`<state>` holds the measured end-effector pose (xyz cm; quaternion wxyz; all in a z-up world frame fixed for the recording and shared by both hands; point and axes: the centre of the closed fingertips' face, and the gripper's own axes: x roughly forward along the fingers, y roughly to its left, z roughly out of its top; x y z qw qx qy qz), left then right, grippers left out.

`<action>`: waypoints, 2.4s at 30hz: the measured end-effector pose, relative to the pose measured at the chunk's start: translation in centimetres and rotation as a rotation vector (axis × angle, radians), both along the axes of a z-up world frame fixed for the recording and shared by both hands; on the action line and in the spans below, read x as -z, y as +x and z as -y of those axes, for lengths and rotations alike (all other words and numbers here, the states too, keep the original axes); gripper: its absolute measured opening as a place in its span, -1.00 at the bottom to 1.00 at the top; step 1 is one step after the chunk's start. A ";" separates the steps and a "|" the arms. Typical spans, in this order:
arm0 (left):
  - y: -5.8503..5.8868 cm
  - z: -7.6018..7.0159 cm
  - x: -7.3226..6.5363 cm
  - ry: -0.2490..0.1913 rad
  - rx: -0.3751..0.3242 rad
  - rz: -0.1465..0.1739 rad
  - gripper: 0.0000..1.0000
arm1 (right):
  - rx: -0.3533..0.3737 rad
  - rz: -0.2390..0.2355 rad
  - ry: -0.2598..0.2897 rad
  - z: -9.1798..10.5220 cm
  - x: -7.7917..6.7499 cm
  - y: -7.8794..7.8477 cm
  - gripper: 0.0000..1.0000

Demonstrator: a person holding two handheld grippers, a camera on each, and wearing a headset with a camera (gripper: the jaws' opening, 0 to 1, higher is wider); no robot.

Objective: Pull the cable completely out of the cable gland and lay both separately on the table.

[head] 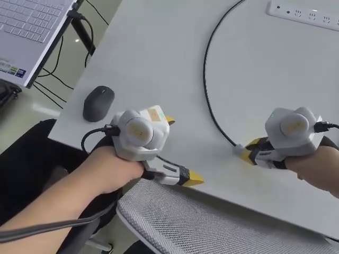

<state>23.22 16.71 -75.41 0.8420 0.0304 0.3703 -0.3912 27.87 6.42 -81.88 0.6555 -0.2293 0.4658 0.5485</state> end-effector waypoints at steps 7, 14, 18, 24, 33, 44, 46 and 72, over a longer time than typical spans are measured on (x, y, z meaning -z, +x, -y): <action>-0.1 0.1 -0.1 -0.001 0.002 0.000 0.87 | -0.012 0.018 -0.007 0.0 0.1 0.1 -0.84; -0.1 0.4 -0.3 -0.002 0.002 0.006 0.87 | 0.009 0.009 -0.019 0.3 0.0 0.1 -0.85; -0.1 0.7 -0.5 -0.002 0.005 0.010 0.87 | 0.019 0.006 -0.013 0.5 -0.6 0.1 -0.86; 0.0 1.4 -1.0 -0.005 0.011 0.020 0.87 | 0.025 0.002 0.003 0.9 -1.7 -0.1 -0.86; 0.3 2.7 -2.0 -0.007 0.027 0.043 0.87 | 0.015 0.006 0.023 1.4 -3.2 -0.8 -0.86; 0.3 5.1 -3.5 -0.028 0.063 0.073 0.86 | -0.015 0.003 0.052 2.2 -5.4 -2.0 -0.87; 0.4 5.7 -4.0 -0.043 0.074 0.079 0.86 | -0.025 0.002 0.054 2.4 -5.6 -2.1 -0.87; 1.2 10.0 -5.7 -0.096 0.180 0.096 0.72 | -0.152 0.020 0.138 3.7 -10.4 -3.7 -0.87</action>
